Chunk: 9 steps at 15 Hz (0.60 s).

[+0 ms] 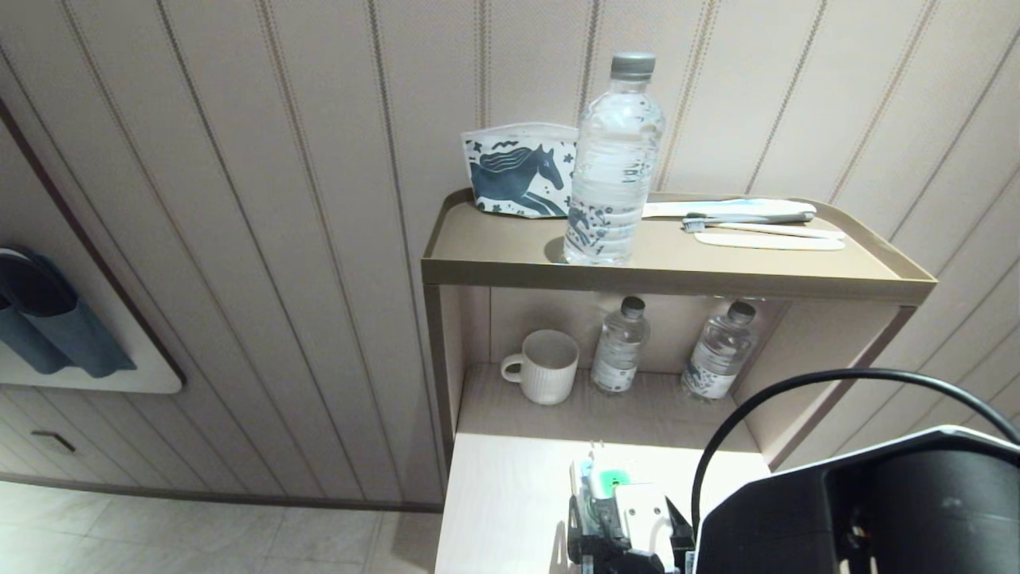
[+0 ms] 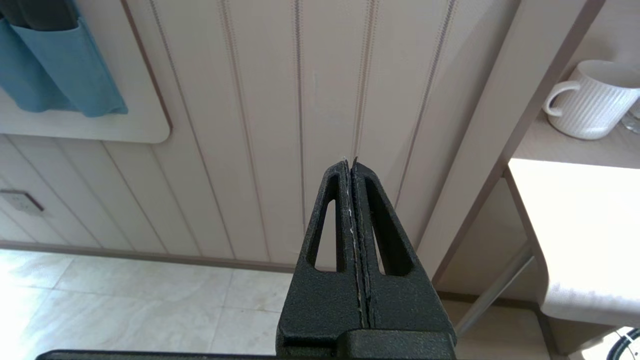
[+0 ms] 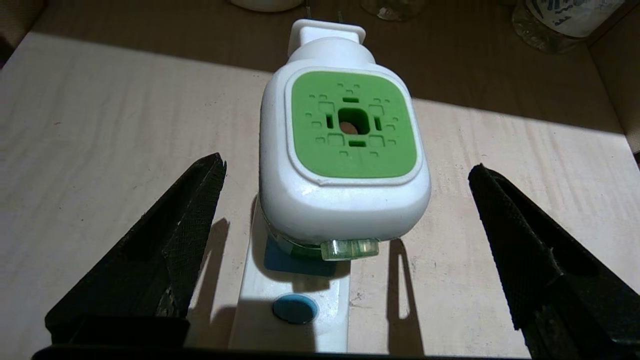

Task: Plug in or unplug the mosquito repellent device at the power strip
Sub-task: Insert the plug into the socket

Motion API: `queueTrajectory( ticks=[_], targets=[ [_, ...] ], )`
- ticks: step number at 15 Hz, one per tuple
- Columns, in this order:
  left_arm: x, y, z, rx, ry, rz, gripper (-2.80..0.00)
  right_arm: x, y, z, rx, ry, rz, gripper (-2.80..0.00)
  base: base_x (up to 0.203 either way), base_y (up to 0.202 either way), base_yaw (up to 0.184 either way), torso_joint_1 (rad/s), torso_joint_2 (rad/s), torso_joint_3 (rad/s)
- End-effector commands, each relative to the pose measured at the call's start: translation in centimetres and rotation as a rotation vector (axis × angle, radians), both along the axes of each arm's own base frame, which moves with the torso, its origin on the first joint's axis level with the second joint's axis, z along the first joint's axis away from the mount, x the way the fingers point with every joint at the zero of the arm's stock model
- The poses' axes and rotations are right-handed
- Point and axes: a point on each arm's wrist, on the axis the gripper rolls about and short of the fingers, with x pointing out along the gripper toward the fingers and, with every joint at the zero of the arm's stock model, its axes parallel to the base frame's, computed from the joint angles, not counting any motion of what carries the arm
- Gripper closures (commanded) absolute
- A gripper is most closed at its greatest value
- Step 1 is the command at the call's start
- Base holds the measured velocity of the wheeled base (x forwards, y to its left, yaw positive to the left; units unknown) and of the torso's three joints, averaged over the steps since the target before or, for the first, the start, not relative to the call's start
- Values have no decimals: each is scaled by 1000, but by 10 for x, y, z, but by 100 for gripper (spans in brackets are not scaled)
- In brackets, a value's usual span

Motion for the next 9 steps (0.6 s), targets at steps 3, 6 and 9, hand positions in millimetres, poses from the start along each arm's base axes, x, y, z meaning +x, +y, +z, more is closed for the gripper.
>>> queueTrajectory(
  ticks=[3, 6, 9],
  targets=[
    [0, 0, 0, -1, 0, 1, 0, 3, 7, -1, 44, -28, 0, -280, 0, 0, 0, 0, 0, 0],
    [0, 0, 0, -1, 0, 1, 0, 4, 8, -3, 28, -24, 4, -280, 0, 0, 0, 0, 0, 0],
    [0, 0, 0, -2, 1, 1, 0, 8, 11, -2, 40, -33, -4, -280, 0, 0, 0, 0, 0, 0]
  ],
)
